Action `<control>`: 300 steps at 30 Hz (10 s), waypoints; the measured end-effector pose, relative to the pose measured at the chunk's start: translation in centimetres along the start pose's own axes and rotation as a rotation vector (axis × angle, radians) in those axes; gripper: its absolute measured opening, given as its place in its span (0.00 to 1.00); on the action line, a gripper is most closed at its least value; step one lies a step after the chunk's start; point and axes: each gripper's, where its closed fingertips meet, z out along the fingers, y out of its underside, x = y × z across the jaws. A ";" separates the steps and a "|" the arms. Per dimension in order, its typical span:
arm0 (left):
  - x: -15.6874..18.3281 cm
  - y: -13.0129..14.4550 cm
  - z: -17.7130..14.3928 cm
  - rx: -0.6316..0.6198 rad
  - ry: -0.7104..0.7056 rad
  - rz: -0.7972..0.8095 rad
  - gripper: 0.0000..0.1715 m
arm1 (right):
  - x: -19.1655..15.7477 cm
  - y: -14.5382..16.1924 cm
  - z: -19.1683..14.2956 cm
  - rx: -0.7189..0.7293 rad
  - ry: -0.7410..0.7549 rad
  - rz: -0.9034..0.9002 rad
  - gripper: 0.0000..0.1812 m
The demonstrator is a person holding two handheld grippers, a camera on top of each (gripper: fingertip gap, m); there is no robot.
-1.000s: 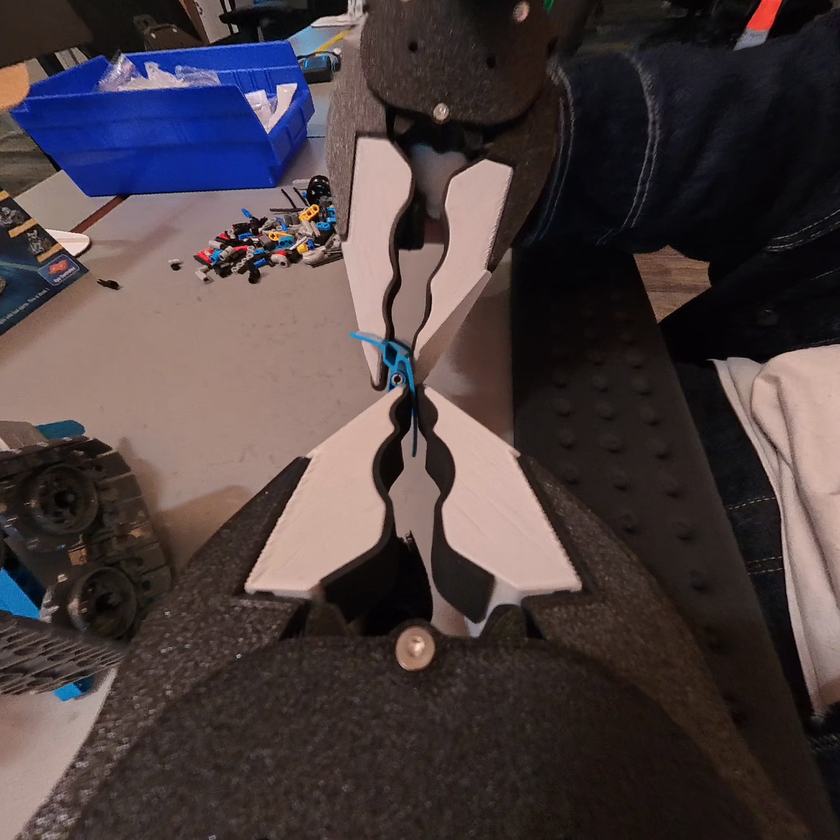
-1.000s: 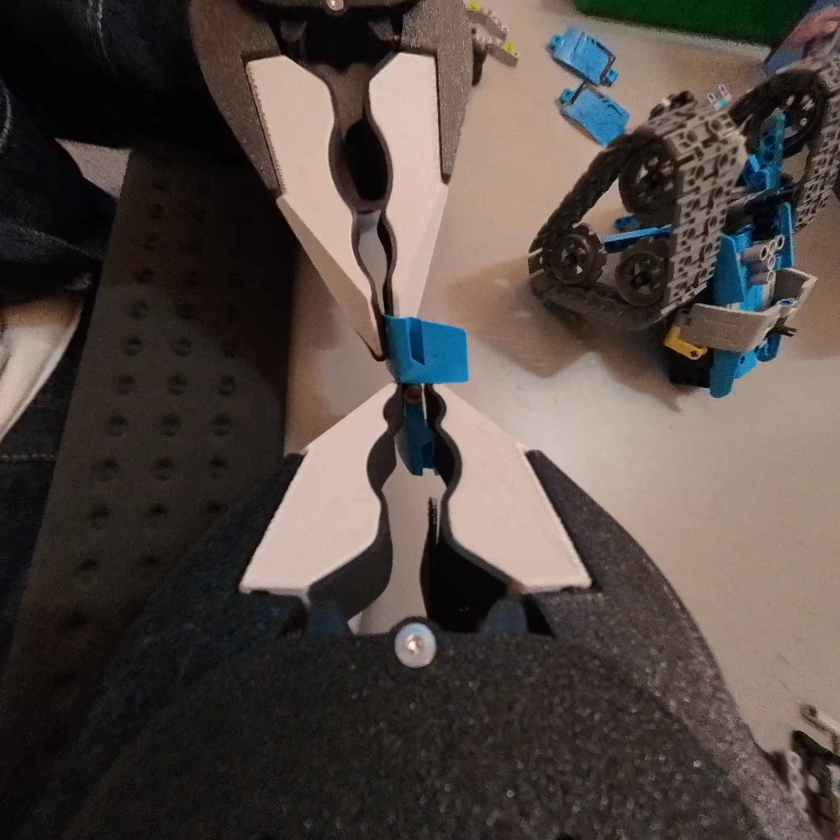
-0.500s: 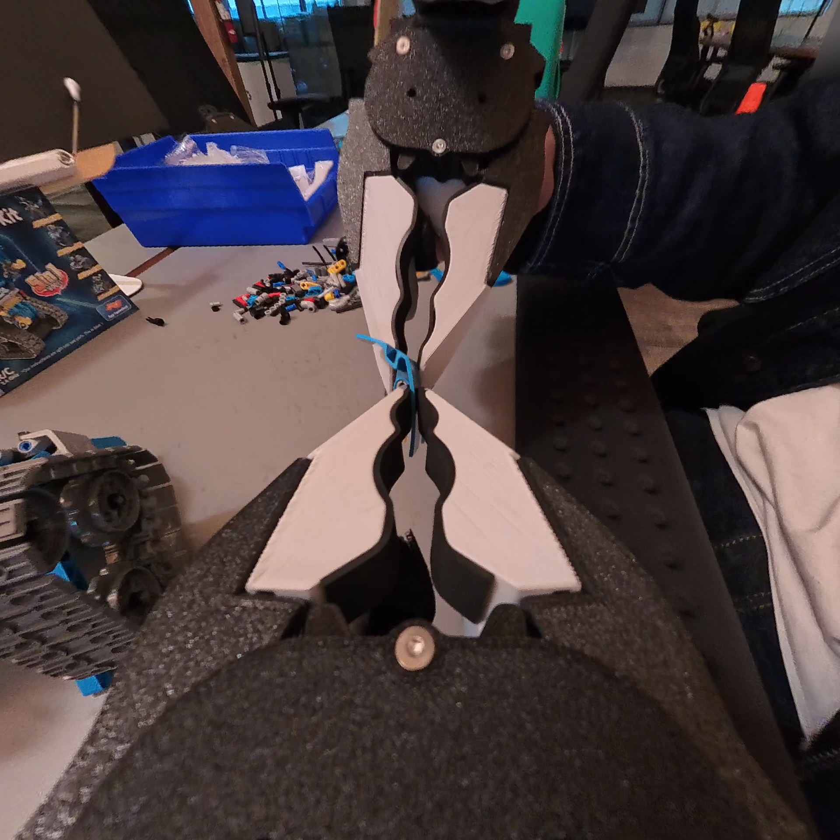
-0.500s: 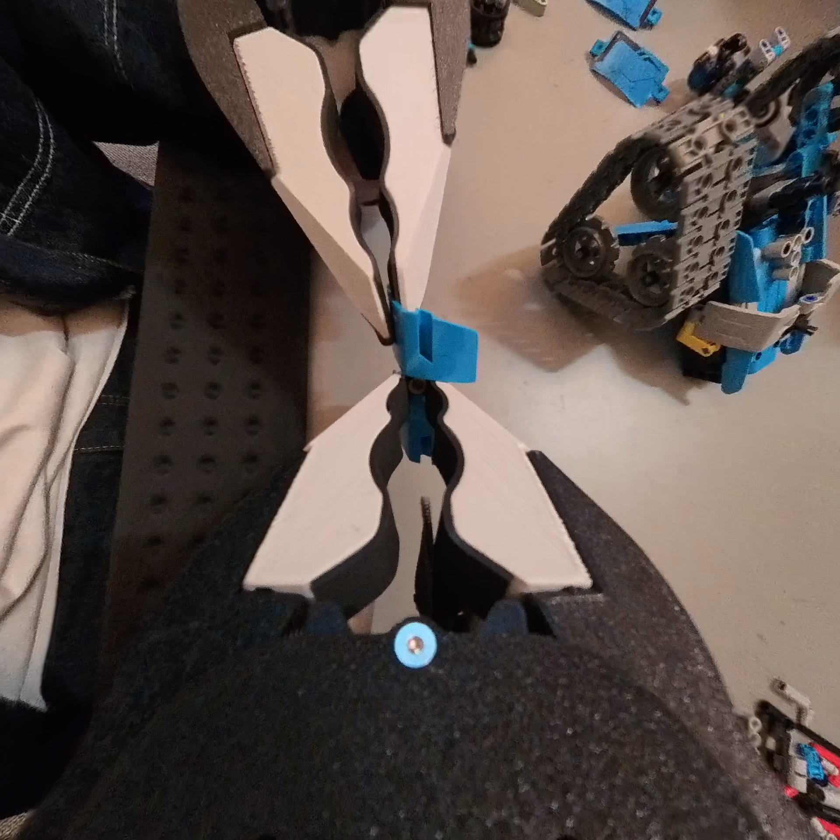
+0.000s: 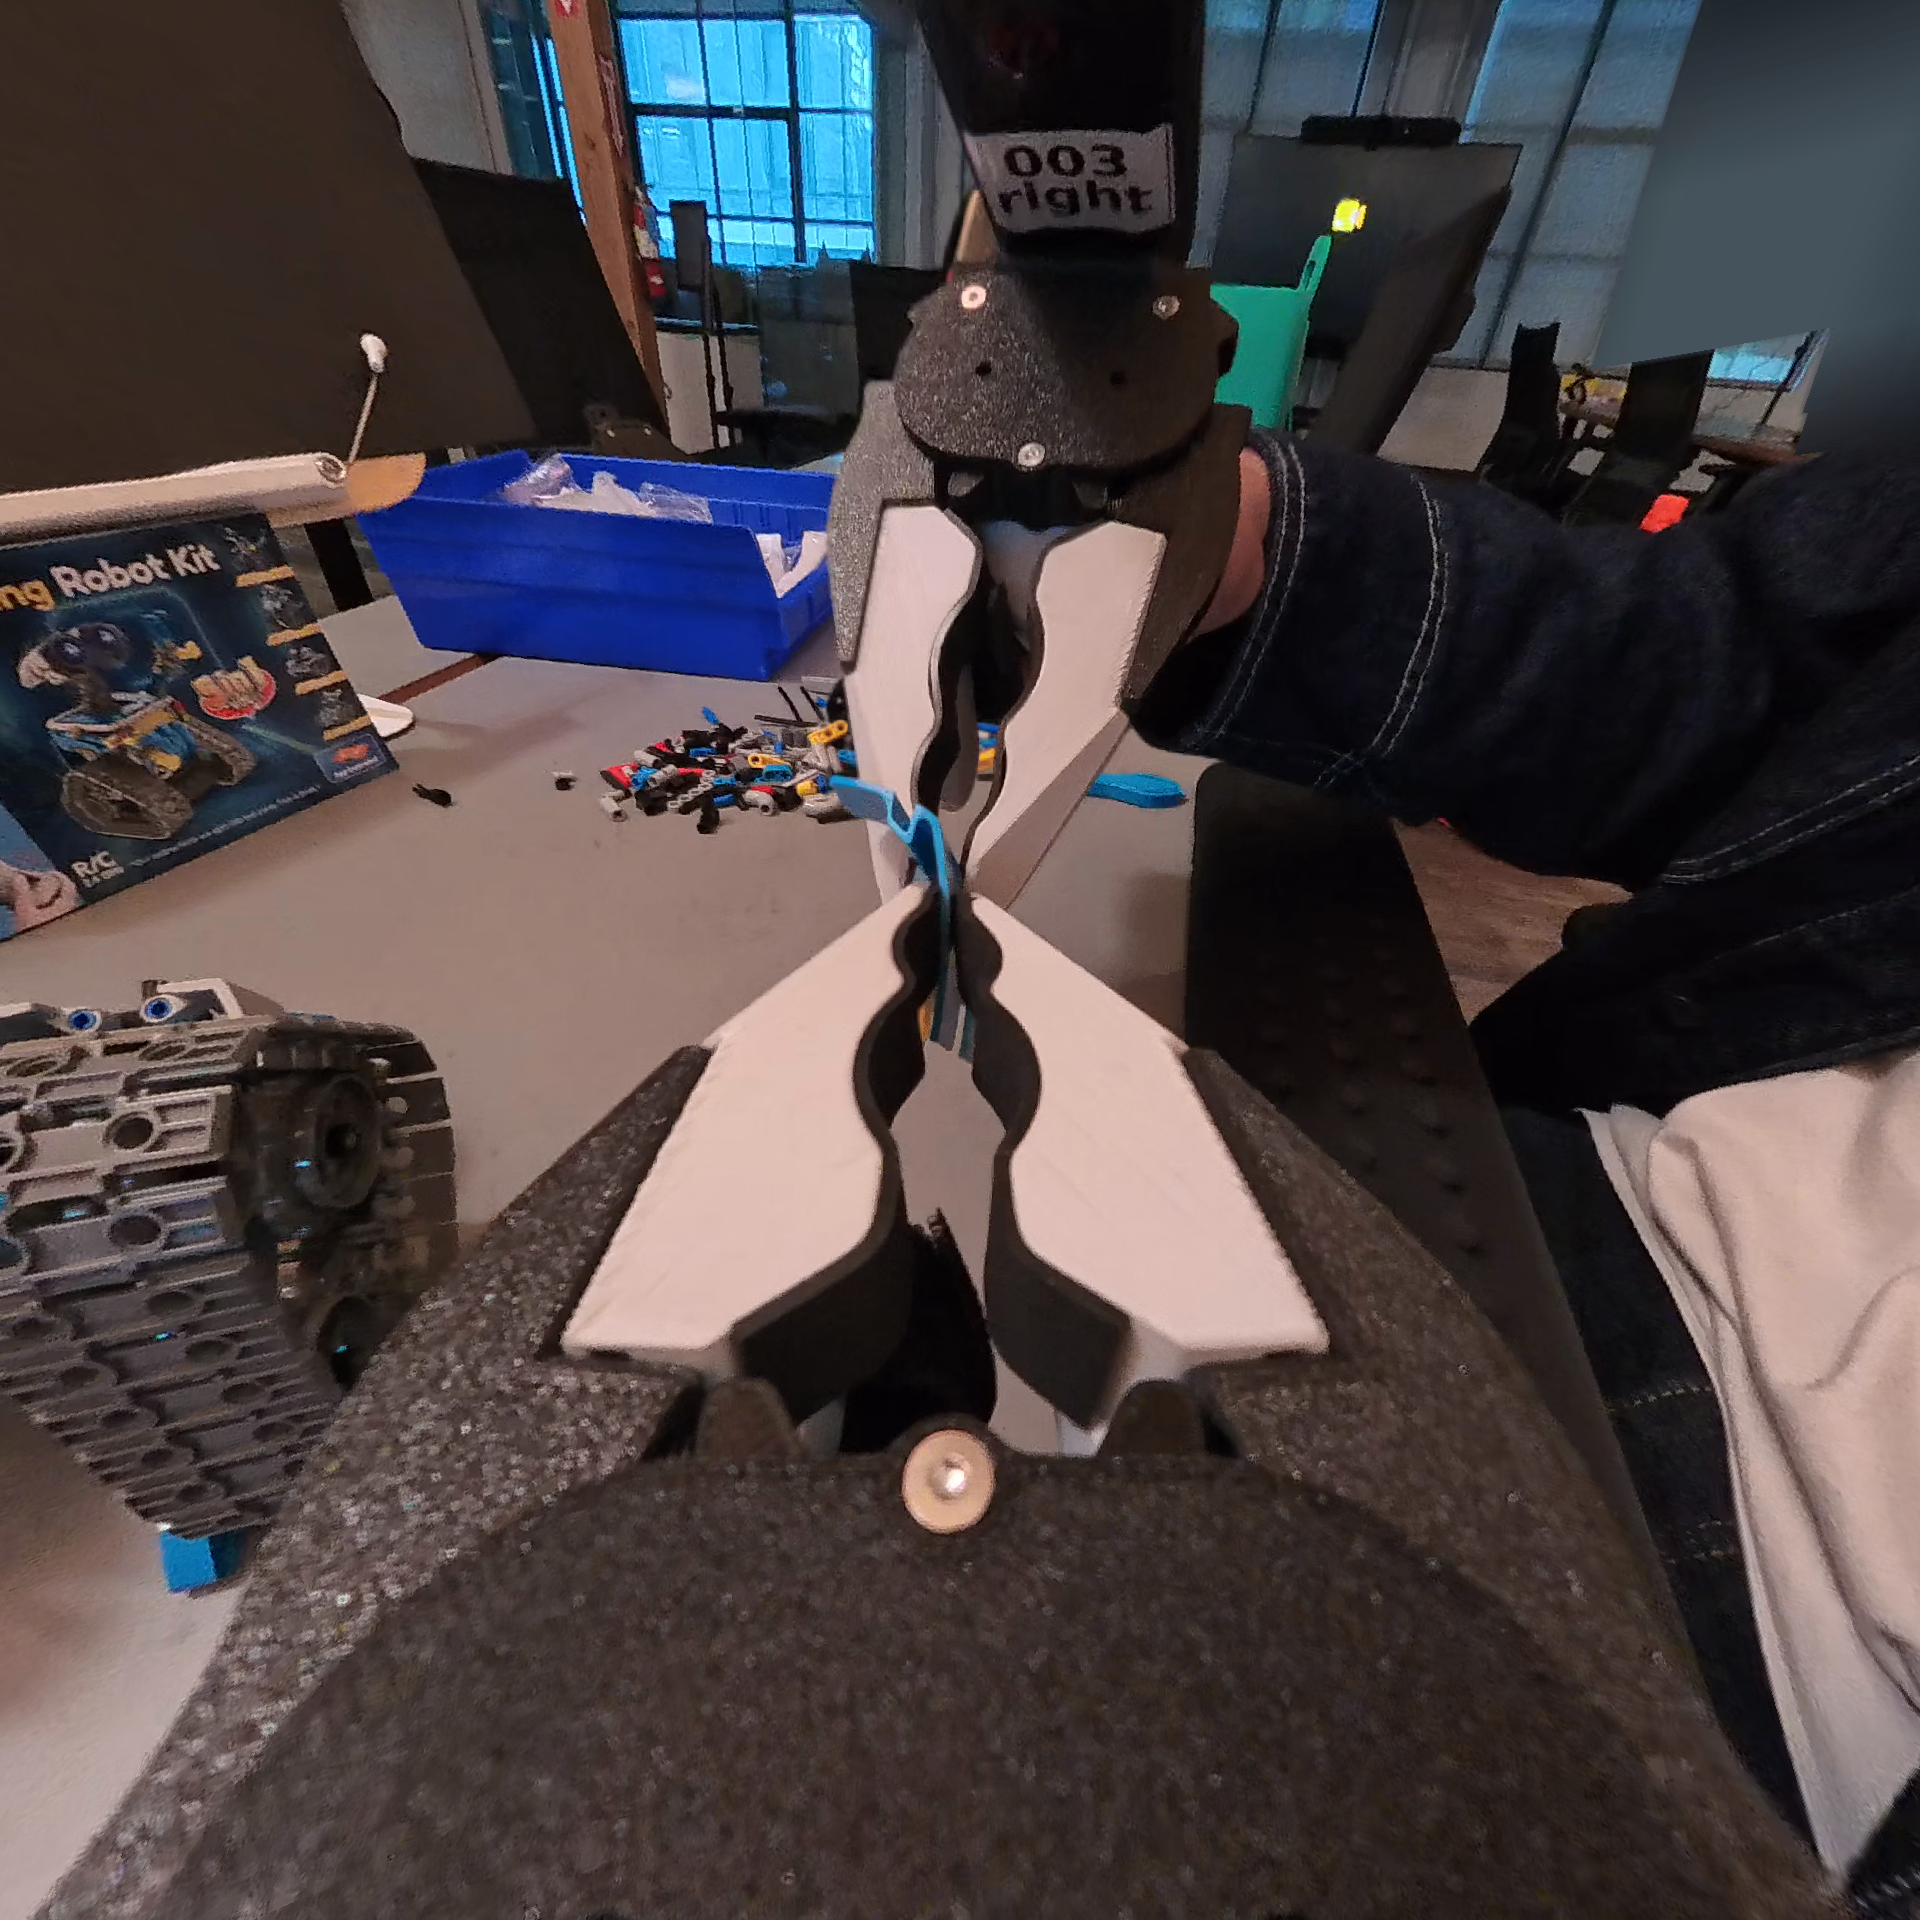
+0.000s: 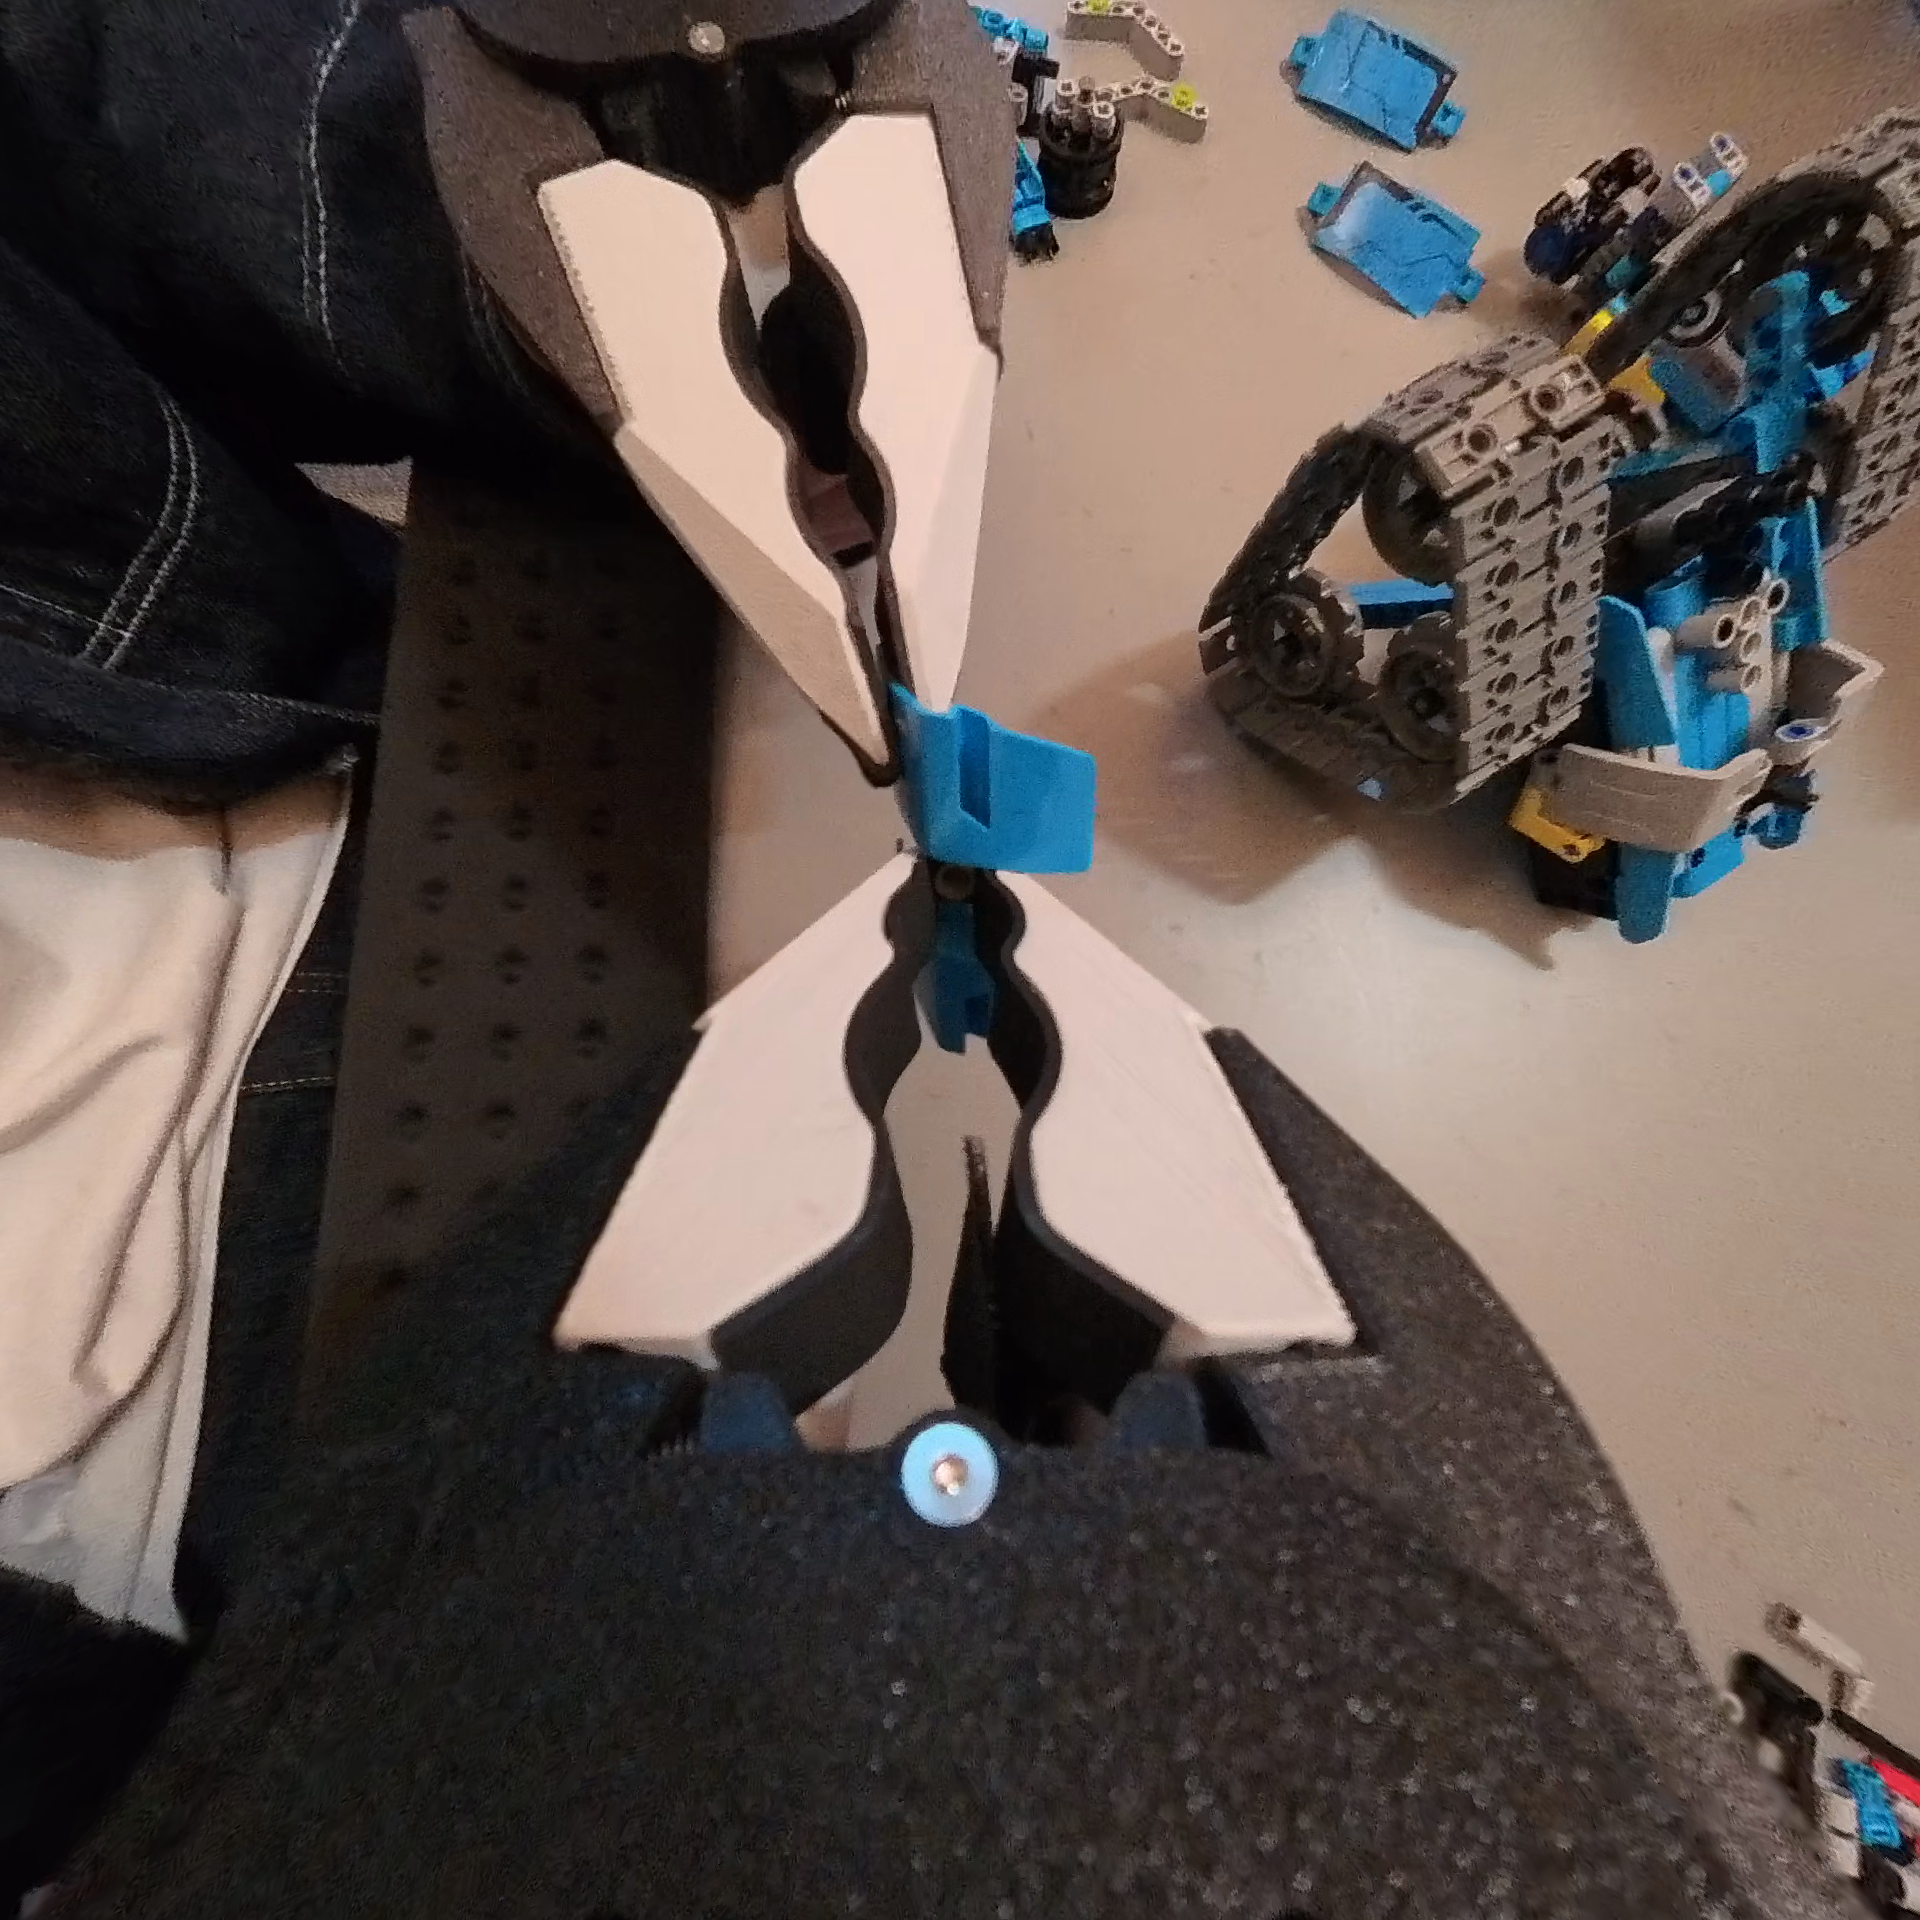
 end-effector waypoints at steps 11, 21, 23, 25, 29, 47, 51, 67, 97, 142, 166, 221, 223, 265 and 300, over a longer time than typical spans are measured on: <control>-2.1 -0.3 -0.7 0.057 -0.063 -0.043 0.20 | 0.9 -3.0 -2.3 0.582 -0.154 0.110 0.03; 0.3 -1.8 -0.3 0.115 0.020 0.013 0.09 | -0.5 -5.2 -2.7 0.759 -0.044 -0.059 0.04; -0.3 -1.4 -0.2 0.074 -0.085 0.168 0.08 | 0.3 -4.8 -2.4 0.740 0.007 -0.049 0.06; -0.7 -0.8 0.0 0.017 -0.181 0.356 0.09 | 0.6 -4.2 -1.9 0.690 0.021 -0.047 0.06; -1.3 0.3 0.2 -0.069 -0.272 0.541 0.10 | 0.8 -3.2 -1.5 0.610 0.046 -0.068 0.06; -2.4 4.2 0.6 -0.287 -0.289 0.659 0.00 | 2.1 3.1 -3.1 0.497 -0.031 0.123 0.11; -2.4 6.1 0.9 -0.379 -0.267 0.682 0.00 | 3.6 3.9 -3.3 0.518 0.067 0.259 0.13; -1.1 8.9 1.6 -0.447 -0.054 0.204 0.19 | 1.6 6.9 1.0 0.275 0.132 0.253 0.13; -3.6 8.6 -19.3 -0.400 -0.597 -0.132 0.15 | 0.3 2.0 8.4 0.187 0.011 0.366 0.16; -4.5 15.0 -32.1 -0.718 -0.917 -0.337 0.30 | 2.2 1.0 2.8 0.513 -0.018 0.593 0.14; -6.2 0.3 -19.4 -0.220 -0.739 -0.113 0.06 | 8.2 -4.4 -2.5 0.572 0.448 0.149 0.00; -5.6 8.4 1.5 -0.470 -0.528 -0.004 0.26 | 12.0 -2.7 -1.8 0.448 0.614 0.004 0.13; -4.9 8.4 1.7 -0.459 -0.476 -0.034 0.34 | 11.7 -3.0 -1.7 0.426 0.640 -0.052 0.14; -10.4 2.0 3.2 -0.249 -0.428 0.071 0.41 | 8.7 0.8 -3.2 0.692 0.280 0.480 0.17; -12.2 2.3 1.7 -0.233 -0.763 -0.001 0.41 | 9.1 0.0 -3.9 0.654 0.505 0.238 0.11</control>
